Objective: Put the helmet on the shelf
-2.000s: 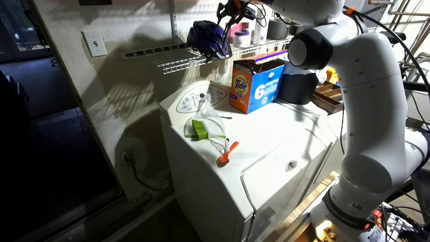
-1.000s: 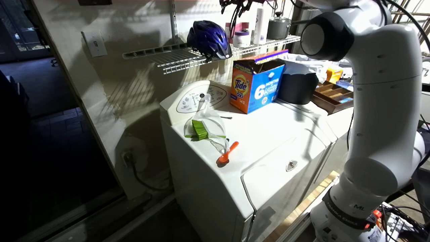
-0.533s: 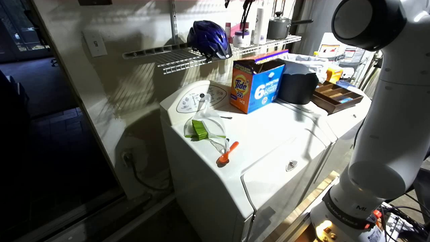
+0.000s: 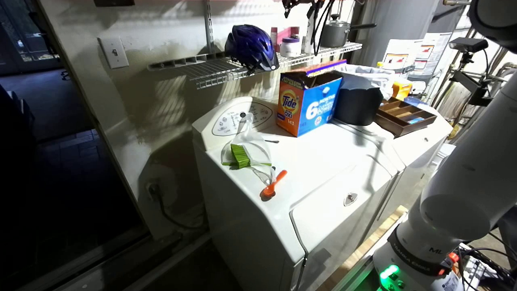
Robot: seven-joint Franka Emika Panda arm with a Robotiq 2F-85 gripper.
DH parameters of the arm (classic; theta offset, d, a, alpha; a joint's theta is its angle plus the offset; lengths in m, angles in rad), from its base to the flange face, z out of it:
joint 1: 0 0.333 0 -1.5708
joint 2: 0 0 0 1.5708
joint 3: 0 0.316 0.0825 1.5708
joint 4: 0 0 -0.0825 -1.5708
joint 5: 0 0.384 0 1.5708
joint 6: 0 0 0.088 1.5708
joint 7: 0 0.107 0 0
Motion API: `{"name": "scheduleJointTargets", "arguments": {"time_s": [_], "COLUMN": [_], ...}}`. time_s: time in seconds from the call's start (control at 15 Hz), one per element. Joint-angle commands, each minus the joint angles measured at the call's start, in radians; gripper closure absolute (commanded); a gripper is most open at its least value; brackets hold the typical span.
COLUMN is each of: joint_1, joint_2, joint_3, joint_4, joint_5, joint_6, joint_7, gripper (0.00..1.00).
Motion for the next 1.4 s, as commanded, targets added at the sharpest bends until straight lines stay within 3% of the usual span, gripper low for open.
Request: {"name": "scheduleJointTargets", "arguments": {"time_s": [0.0, 0.27, 0.6, 0.93, 1.0, 1.33], "joint_1": [-0.082, -0.157, -0.233, -0.281, -0.273, -0.281], "joint_2": [-0.172, -0.296, -0.391, -0.452, -0.403, -0.428], "joint_3": [0.101, 0.170, 0.228, 0.257, 0.251, 0.256], "joint_4": [-0.243, -0.438, -0.575, -0.660, -0.599, -0.631], "joint_5": [-0.102, -0.091, -0.088, -0.087, -0.055, -0.054], "joint_6": [0.051, 0.107, 0.185, 0.290, 0.229, 0.267], "joint_7": [0.064, 0.087, 0.110, 0.103, 0.078, 0.077], "gripper": [0.00, 0.00, 0.00, 0.00, 0.00, 0.00]}}
